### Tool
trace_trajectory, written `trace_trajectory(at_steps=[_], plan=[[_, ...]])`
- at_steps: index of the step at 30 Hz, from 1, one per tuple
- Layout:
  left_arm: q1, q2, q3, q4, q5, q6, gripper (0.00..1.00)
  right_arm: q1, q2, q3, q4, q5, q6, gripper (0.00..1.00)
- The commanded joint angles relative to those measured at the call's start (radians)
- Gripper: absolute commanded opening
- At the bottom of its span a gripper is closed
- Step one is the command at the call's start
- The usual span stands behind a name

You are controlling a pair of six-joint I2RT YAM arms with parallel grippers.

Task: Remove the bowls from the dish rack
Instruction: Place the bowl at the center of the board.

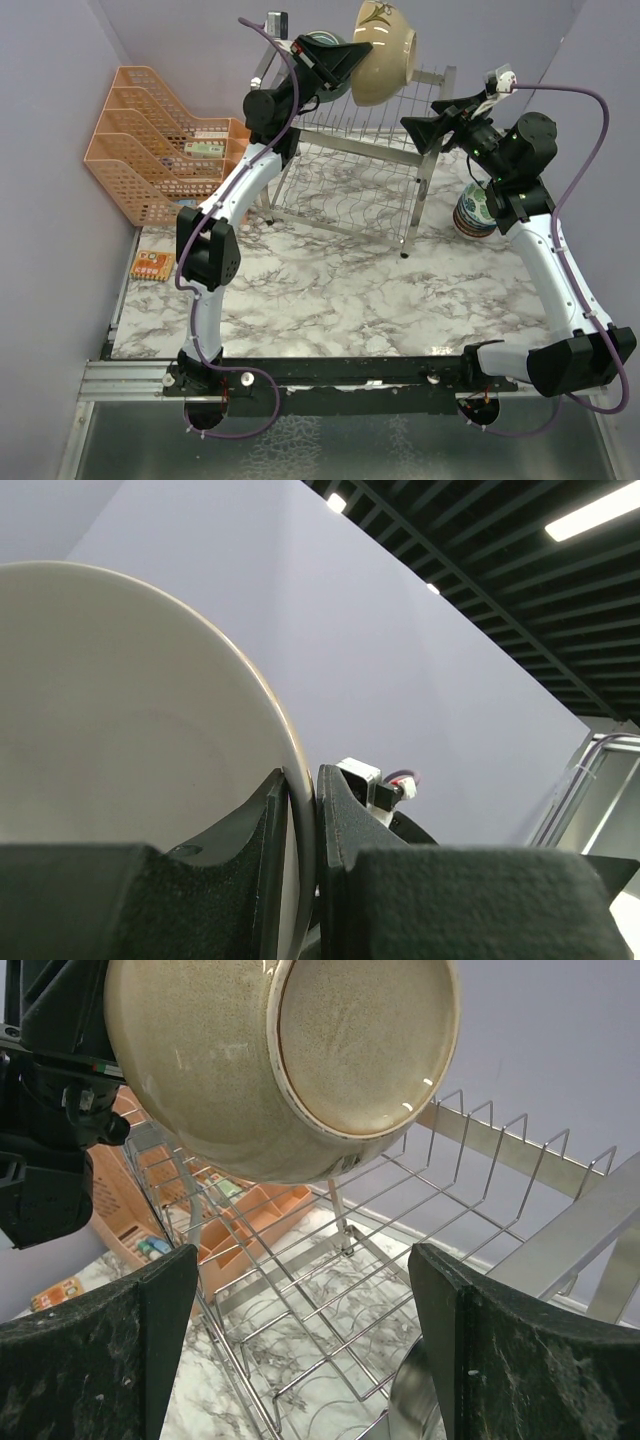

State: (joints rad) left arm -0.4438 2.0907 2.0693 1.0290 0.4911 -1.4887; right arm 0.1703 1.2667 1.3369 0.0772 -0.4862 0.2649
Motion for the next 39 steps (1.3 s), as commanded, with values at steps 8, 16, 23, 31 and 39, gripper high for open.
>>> trace_trajectory(at_steps=[8, 16, 23, 31, 39], plan=[[0.042, -0.236, -0.014, 0.216, -0.081, -0.012, 0.00, 0.003, 0.008, -0.026, 0.005, -0.016, 0.036, 0.86], [0.061, -0.252, -0.026, 0.239, -0.079, -0.066, 0.00, 0.002, 0.003, -0.031, 0.004, -0.010, 0.030, 0.86], [0.074, -0.344, -0.147, 0.264, -0.062, -0.082, 0.00, 0.003, 0.005, -0.039, 0.014, -0.020, 0.038, 0.86], [0.089, -0.475, -0.267, 0.273, -0.040, -0.072, 0.00, 0.002, 0.006, -0.046, 0.016, -0.034, 0.048, 0.86], [0.103, -0.585, -0.403, 0.282, -0.027, -0.092, 0.00, 0.003, -0.001, -0.054, 0.016, -0.037, 0.054, 0.86]])
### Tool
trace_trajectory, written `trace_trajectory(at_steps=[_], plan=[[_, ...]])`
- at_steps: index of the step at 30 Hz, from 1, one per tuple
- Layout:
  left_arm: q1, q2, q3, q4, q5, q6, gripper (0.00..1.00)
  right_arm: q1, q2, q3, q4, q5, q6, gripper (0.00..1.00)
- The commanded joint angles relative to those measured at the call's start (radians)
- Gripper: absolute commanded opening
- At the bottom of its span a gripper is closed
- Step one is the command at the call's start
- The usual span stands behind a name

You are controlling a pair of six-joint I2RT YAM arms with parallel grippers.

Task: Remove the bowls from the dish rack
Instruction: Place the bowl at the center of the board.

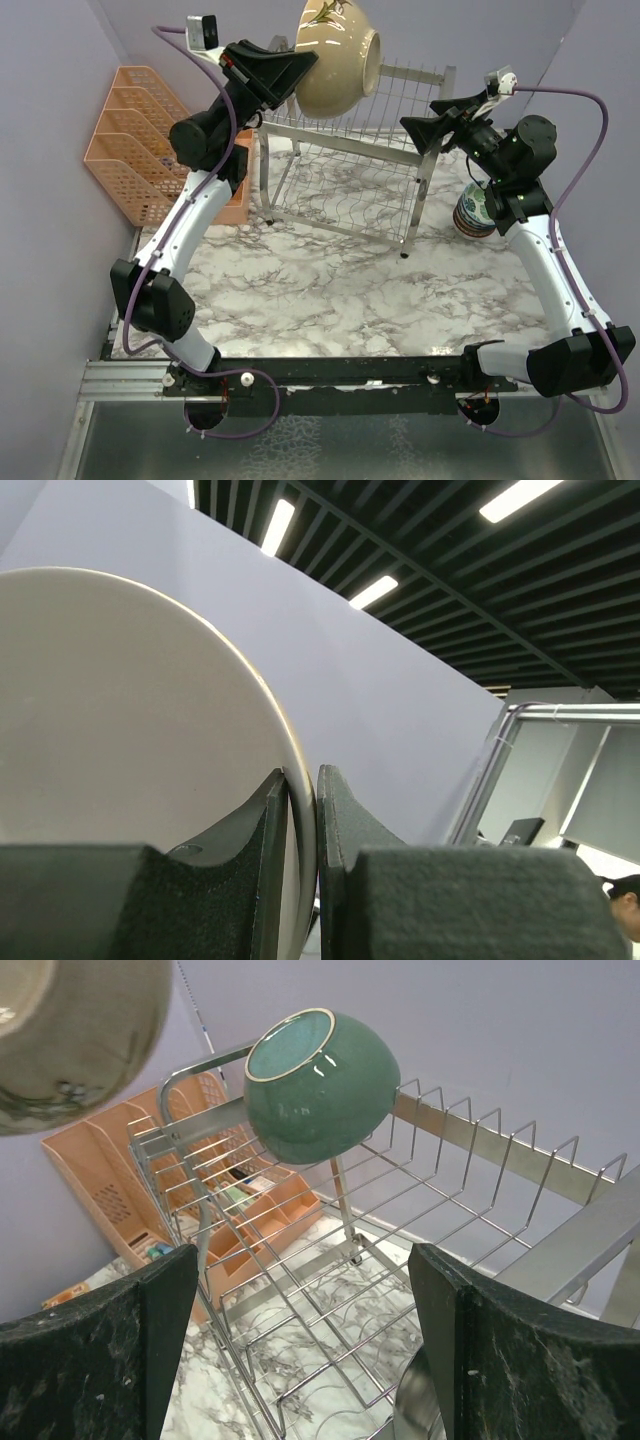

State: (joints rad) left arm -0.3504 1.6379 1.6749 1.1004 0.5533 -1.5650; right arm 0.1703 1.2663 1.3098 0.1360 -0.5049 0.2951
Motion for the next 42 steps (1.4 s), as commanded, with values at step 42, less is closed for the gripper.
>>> trace_trajectory(at_steps=[42], plan=[[0.030, -0.669, -0.823, 0.150, 0.034, -0.014, 0.00, 0.003, -0.006, -0.110, 0.007, -0.035, 0.051, 0.86]])
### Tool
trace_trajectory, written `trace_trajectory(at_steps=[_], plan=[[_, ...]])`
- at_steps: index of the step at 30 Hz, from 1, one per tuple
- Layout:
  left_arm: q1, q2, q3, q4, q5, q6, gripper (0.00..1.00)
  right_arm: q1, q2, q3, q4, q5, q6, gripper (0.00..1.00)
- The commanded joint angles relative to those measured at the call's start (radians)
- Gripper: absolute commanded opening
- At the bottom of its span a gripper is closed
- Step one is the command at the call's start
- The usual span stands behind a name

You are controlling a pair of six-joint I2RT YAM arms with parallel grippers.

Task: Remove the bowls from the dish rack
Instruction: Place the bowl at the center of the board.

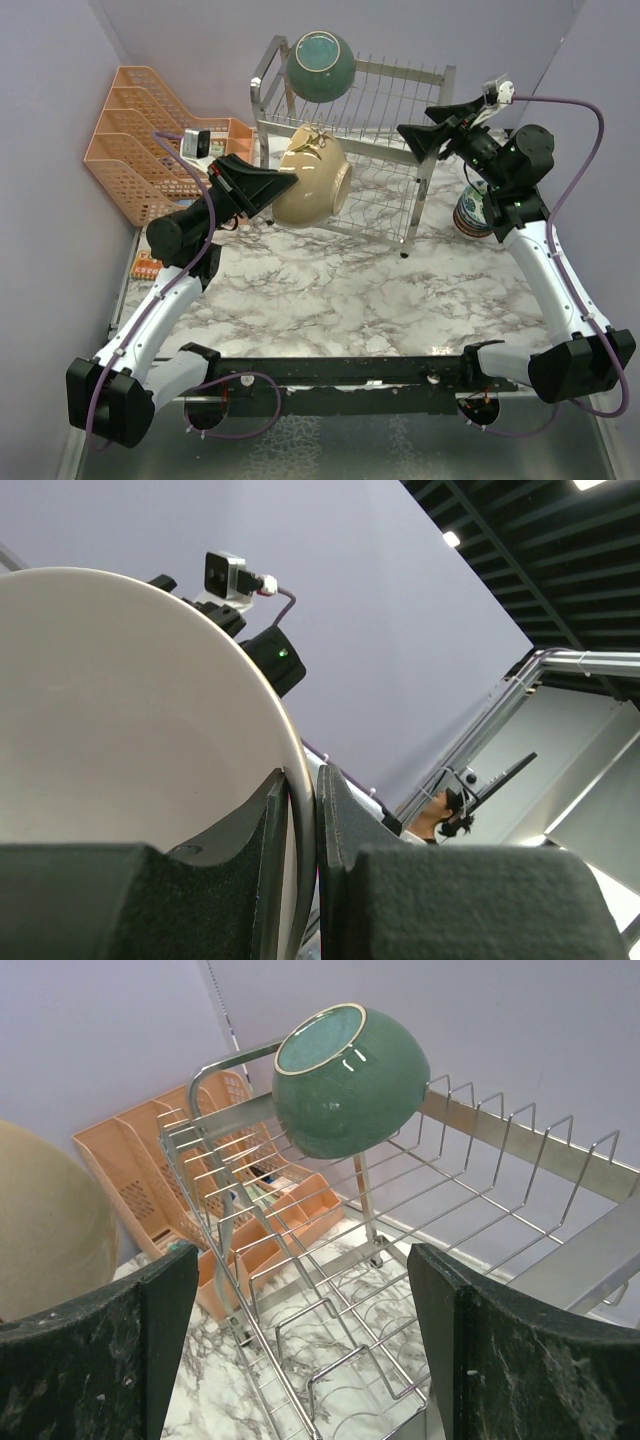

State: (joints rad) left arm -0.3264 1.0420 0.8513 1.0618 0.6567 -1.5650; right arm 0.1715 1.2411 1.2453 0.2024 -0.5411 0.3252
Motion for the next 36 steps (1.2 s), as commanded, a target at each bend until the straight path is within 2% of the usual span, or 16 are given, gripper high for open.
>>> trace_trajectory(at_steps=[1, 8, 16, 24, 29, 36], plan=[[0.005, -0.080, -0.016, 0.190, -0.068, -0.014, 0.00, 0.002, 0.019, -0.047, -0.058, 0.002, 0.021, 0.86], [0.006, -0.123, -0.117, 0.152, -0.057, 0.023, 0.00, 0.001, 0.013, -0.052, -0.062, 0.007, 0.015, 0.86], [0.007, -0.192, -0.183, -0.014, -0.047, 0.153, 0.00, 0.002, 0.016, -0.055, -0.065, 0.007, 0.008, 0.86], [0.007, -0.306, -0.157, -0.559, -0.118, 0.491, 0.00, 0.001, 0.014, -0.070, -0.042, -0.005, 0.029, 0.85], [0.007, -0.325, -0.219, -0.639, -0.155, 0.543, 0.00, 0.001, 0.016, -0.075, -0.040, -0.007, 0.028, 0.85], [0.007, -0.299, -0.209, -0.839, -0.254, 0.700, 0.00, 0.001, 0.029, -0.088, -0.030, -0.013, 0.027, 0.85]])
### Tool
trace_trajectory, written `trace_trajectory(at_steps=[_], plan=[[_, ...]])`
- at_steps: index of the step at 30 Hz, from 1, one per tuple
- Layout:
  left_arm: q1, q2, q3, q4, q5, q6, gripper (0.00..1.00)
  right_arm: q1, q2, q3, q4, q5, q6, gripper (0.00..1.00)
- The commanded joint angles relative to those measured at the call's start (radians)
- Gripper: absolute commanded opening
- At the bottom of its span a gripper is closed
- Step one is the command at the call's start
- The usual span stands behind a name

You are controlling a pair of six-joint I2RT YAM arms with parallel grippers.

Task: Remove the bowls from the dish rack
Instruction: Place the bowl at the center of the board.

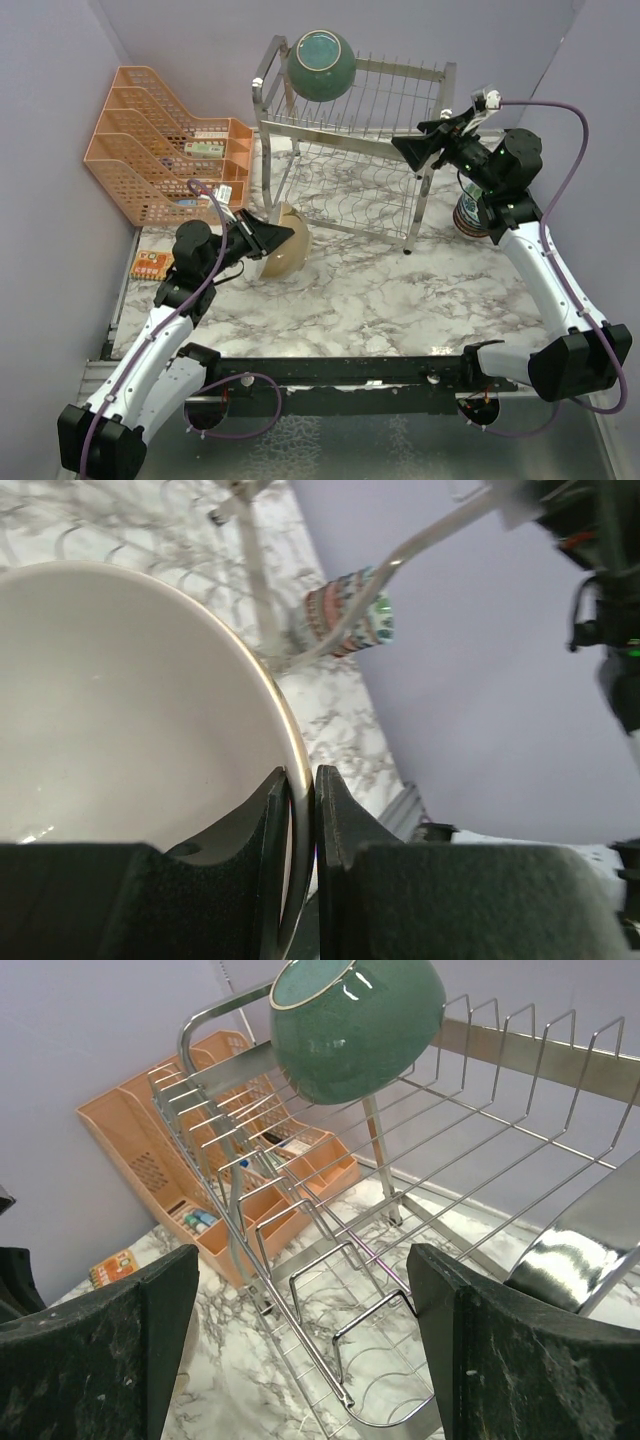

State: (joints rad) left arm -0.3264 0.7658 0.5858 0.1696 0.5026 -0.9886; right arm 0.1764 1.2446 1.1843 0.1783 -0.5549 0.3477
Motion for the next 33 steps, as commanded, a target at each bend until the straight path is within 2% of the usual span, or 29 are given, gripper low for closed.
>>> trace_trajectory(at_steps=[1, 17, 27, 33], plan=[[0.007, -0.016, 0.057, 0.031, -0.119, 0.146, 0.00, -0.004, 0.026, -0.031, -0.003, 0.000, 0.004, 0.85], [-0.019, 0.071, 0.094, -0.249, -0.541, 0.434, 0.00, -0.004, 0.047, -0.080, 0.036, -0.001, 0.008, 0.85], [-0.257, 0.267, 0.210, -0.414, -0.967, 0.521, 0.00, -0.005, 0.061, -0.096, 0.043, 0.008, -0.004, 0.85], [-0.352, 0.365, 0.239, -0.448, -1.100, 0.516, 0.00, -0.004, 0.062, -0.082, 0.020, 0.027, -0.033, 0.86]])
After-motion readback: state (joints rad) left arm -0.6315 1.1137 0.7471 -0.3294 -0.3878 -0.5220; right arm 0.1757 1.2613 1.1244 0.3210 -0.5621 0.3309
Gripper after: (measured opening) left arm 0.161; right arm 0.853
